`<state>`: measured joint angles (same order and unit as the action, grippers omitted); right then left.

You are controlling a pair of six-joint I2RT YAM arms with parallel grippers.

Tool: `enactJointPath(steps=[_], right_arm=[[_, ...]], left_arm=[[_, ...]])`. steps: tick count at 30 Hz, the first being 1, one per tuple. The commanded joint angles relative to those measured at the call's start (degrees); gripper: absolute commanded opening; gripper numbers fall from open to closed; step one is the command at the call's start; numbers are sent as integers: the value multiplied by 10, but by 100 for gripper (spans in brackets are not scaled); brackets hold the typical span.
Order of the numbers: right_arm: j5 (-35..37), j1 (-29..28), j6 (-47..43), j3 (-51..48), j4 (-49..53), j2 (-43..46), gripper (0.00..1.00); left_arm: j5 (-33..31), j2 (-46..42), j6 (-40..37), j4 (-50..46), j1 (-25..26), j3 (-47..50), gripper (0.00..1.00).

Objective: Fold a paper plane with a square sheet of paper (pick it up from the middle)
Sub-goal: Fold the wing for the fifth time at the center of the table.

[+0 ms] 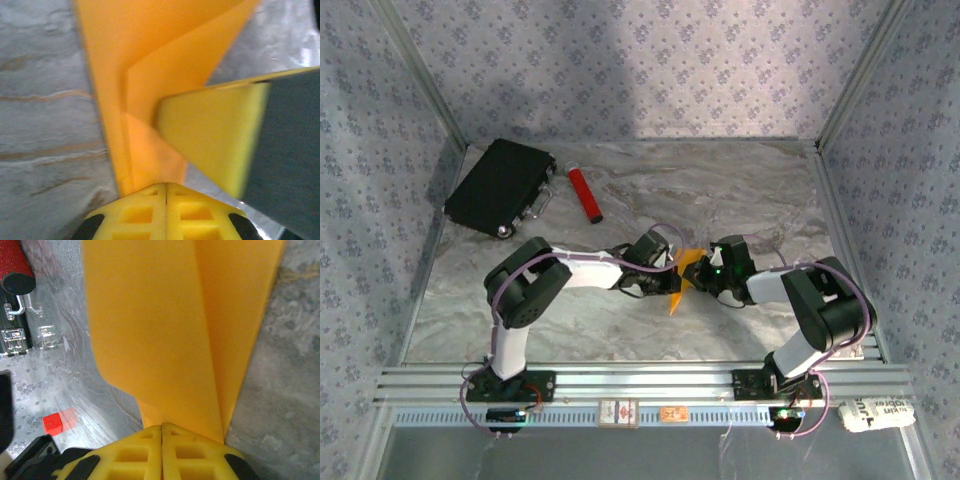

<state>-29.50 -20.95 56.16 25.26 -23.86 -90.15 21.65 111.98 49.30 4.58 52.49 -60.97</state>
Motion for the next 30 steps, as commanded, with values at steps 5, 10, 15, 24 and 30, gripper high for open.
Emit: enactJointPath(steps=[5, 10, 15, 24, 30], right_arm=[[4, 23, -15, -1, 119, 53, 10], [10, 53, -51, 17, 195, 120, 13], [12, 68, -87, 16, 237, 177, 13], [13, -2, -96, 32, 195, 153, 10], [17, -27, -88, 48, 162, 99, 9]], left_arm=[[-24, 7, -43, -72, 2, 29, 2], [-10, 0, -77, -101, 1, 44, 1], [9, -18, -99, -109, 1, 64, 1], [26, -25, -105, -109, 0, 73, 1], [26, -24, -101, -108, 0, 73, 1]])
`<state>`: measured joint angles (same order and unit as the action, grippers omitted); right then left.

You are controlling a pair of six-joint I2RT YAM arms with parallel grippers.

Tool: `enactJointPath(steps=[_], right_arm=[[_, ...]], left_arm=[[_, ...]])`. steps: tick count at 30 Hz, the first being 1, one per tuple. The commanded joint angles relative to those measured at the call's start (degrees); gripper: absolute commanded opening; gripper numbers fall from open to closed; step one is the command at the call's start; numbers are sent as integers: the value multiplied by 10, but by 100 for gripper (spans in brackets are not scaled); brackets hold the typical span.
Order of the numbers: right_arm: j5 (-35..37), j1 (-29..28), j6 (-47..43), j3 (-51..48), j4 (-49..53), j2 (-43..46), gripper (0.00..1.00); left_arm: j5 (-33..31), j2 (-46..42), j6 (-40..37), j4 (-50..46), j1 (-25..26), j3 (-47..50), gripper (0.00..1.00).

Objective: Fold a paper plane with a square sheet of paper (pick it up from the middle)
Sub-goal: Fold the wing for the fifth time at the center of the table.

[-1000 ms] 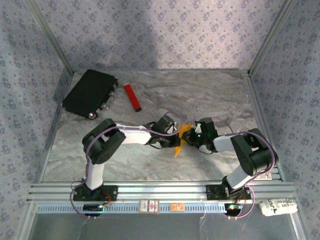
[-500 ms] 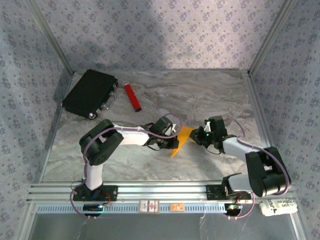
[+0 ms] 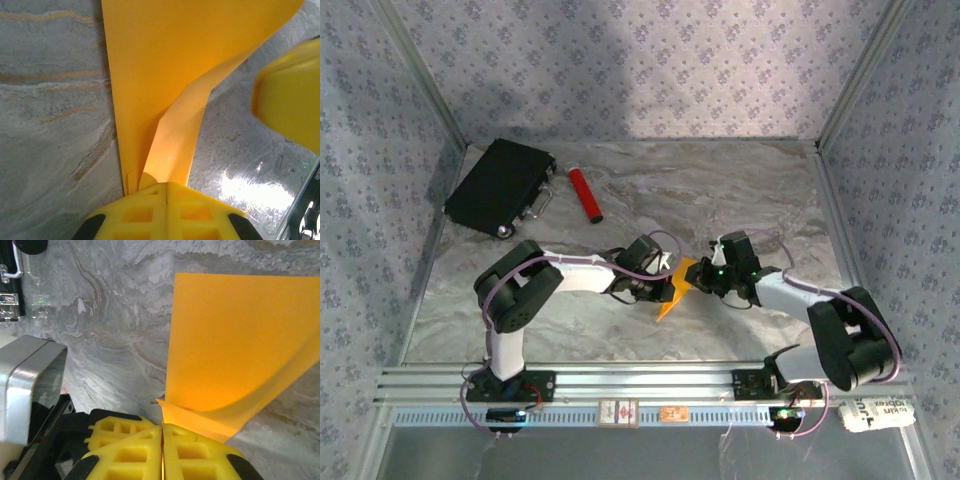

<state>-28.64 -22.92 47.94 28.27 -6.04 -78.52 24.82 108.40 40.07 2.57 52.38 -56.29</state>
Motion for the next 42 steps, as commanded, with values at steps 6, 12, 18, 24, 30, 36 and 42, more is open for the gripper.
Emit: enactJointPath(steps=[6, 12, 18, 24, 30, 36, 42], right_arm=[[23, -11, -14, 22, -15, -56, 8], [12, 25, -25, 2, -39, -97, 8], [-3, 50, -34, 7, -42, -112, 8], [-12, 77, -42, 13, -42, -117, 9], [-20, 111, -49, 19, -44, -124, 9], [-28, 146, -55, 30, -45, -138, 10], [-28, 167, -61, 47, -34, -150, 10]], left_arm=[[-6, 14, -7, -86, 0, 26, 1], [-6, 16, -9, -88, 0, 33, 0], [-6, 21, -11, -90, -2, 41, 0], [-6, 25, -11, -89, -2, 46, 0], [-6, 27, -11, -87, -2, 47, 0], [-5, 28, -11, -87, -2, 47, 0], [-6, 28, -11, -87, -1, 48, 0]])
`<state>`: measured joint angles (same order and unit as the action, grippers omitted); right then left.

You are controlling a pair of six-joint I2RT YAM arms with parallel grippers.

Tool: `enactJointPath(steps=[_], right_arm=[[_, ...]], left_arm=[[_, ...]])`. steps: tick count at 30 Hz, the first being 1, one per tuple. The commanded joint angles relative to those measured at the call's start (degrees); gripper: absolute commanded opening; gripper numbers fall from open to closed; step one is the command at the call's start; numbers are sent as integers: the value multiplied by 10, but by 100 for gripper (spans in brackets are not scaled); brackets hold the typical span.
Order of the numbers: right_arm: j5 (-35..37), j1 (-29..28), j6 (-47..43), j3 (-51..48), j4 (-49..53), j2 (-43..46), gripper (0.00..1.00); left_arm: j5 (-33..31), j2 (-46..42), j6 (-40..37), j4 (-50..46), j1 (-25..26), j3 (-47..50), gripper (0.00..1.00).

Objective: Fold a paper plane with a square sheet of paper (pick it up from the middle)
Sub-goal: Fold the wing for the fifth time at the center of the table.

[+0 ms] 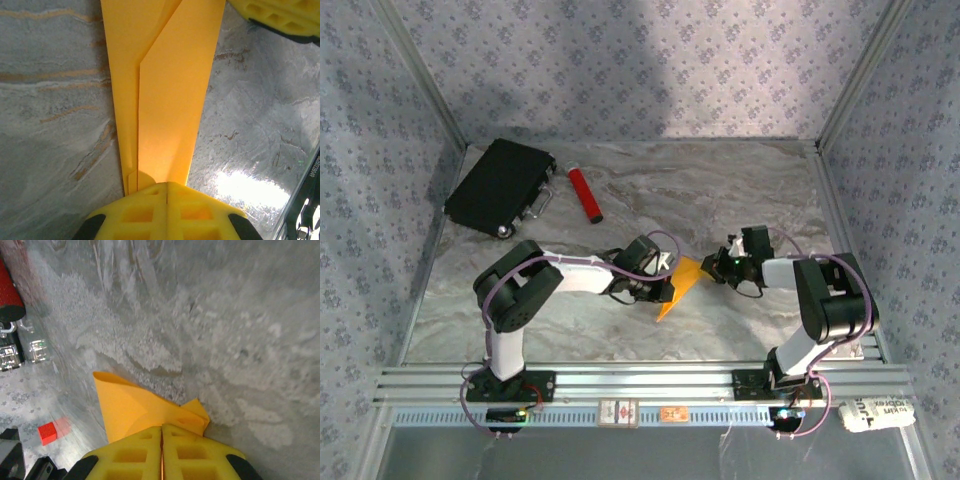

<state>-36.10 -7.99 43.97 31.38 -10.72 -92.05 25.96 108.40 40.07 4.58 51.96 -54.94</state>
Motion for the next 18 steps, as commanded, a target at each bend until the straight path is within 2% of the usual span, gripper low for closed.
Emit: enactJointPath(steps=[1, 10, 18], right_arm=[[47, 20, -22, 20, 18, -16, 10], [70, 39, -20, 29, 45, -11, 10], [64, 30, -18, 10, 46, 87, 12]], left_arm=[[-17, 29, -11, -108, 3, 34, 0], [-17, 26, -11, -106, 2, 36, 0], [-17, 23, -6, -100, 2, 37, 0]])
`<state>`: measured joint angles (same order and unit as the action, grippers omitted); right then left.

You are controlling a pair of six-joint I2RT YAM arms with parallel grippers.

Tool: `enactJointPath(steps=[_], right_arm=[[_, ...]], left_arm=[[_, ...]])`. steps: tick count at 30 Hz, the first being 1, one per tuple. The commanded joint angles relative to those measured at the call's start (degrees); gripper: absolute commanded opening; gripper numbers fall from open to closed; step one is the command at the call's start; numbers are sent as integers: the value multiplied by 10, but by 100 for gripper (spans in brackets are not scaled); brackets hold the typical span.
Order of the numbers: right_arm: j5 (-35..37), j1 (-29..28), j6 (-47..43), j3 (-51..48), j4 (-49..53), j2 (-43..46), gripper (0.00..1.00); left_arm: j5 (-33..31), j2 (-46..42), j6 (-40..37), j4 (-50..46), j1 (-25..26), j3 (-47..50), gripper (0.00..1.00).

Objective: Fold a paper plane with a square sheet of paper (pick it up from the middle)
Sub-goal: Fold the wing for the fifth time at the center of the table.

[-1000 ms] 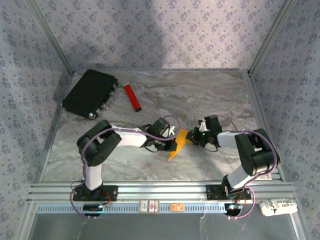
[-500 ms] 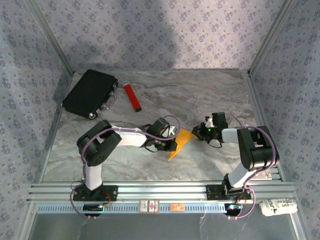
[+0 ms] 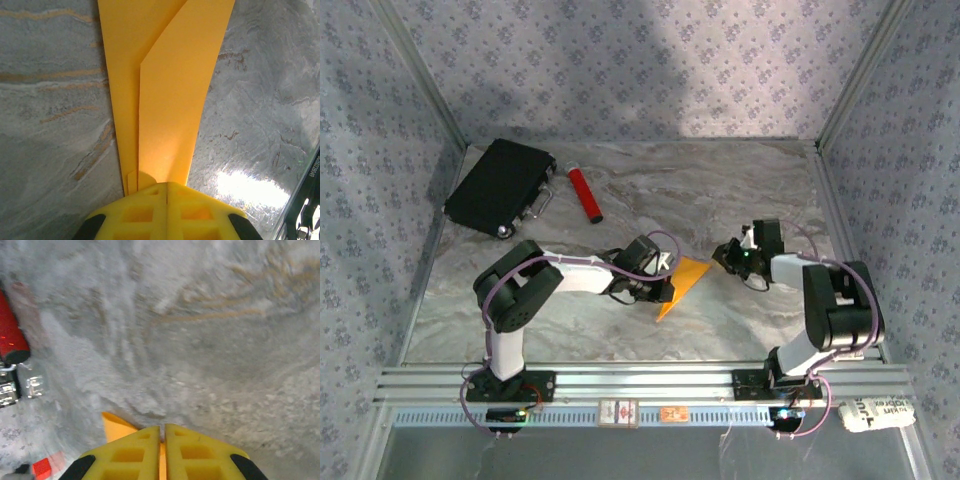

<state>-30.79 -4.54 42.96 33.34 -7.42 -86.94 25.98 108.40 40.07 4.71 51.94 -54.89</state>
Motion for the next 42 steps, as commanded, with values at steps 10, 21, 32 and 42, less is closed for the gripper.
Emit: enactJointPath(steps=[10, 21, 32, 42], right_arm=[[3, -109, 7, -28, -19, 6, 12], [41, -100, -5, -45, 2, -55, 7], [39, -99, 4, -56, -7, -47, 6], [40, -99, 9, -70, -13, -39, 6]], left_arm=[[-16, 20, -1, -97, 3, 29, 0], [-8, -21, -1, -128, 2, -8, 4], [20, -44, 51, -69, 3, -67, 11], [27, 18, 62, -62, 9, -112, 11]])
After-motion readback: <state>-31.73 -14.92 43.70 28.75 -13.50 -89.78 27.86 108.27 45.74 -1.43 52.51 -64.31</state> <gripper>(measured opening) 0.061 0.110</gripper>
